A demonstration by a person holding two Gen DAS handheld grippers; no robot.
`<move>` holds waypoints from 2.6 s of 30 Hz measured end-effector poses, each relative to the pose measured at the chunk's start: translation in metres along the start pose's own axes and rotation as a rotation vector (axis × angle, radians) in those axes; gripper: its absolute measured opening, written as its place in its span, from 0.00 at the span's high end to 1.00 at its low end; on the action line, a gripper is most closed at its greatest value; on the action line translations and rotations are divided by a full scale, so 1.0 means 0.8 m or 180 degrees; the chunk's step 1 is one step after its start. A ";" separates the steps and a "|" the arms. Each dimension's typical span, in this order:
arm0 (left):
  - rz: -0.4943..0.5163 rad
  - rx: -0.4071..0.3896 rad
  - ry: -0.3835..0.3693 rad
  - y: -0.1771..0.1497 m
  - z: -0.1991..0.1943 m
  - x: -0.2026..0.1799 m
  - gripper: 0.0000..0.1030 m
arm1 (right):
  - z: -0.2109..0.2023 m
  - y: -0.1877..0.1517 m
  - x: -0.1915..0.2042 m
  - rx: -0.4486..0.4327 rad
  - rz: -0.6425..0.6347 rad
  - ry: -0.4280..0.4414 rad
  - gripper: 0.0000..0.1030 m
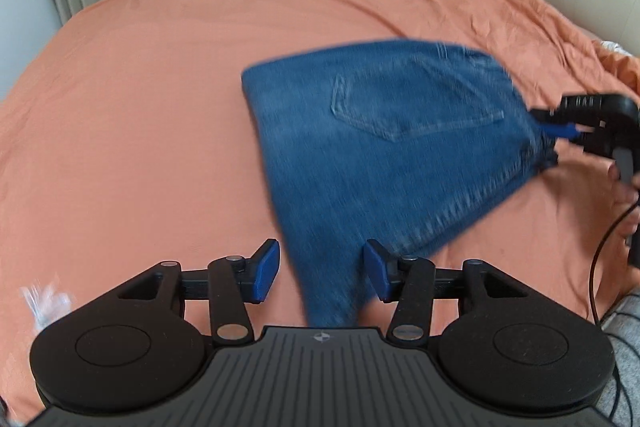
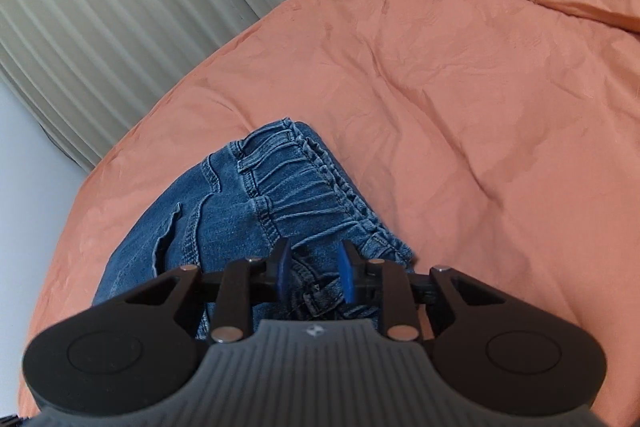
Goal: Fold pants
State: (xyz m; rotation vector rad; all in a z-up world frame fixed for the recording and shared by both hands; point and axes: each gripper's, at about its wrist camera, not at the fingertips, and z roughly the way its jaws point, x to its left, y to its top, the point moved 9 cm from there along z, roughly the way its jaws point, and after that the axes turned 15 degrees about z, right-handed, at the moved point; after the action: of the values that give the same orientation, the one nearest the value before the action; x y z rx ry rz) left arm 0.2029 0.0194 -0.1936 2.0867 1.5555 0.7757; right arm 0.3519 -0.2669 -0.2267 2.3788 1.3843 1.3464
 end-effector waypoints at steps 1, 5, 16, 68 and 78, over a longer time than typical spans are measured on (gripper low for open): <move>0.0020 0.0037 0.0046 -0.004 0.005 -0.005 0.45 | -0.002 -0.001 0.002 -0.0016 -0.0048 -0.0008 0.79; -0.0025 0.0169 0.0251 -0.017 0.026 -0.013 0.45 | 0.001 0.000 0.001 -0.0039 -0.0068 -0.0021 0.78; 0.0496 -0.0116 0.0471 0.005 -0.006 -0.022 0.79 | 0.005 -0.004 0.003 -0.0095 -0.0179 -0.0070 0.78; -0.2148 -0.0356 -0.1147 0.039 0.141 0.146 0.26 | 0.017 -0.028 -0.046 0.0265 0.1434 0.0264 0.21; -0.2050 -0.0475 -0.1247 0.062 0.175 0.137 0.26 | 0.038 -0.012 -0.052 0.0125 0.1521 0.0267 0.30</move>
State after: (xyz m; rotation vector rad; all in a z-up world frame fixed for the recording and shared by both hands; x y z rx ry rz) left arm 0.3543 0.1100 -0.2479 1.3835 1.7201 0.2223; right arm 0.3587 -0.2815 -0.2764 2.8291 0.8895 1.5411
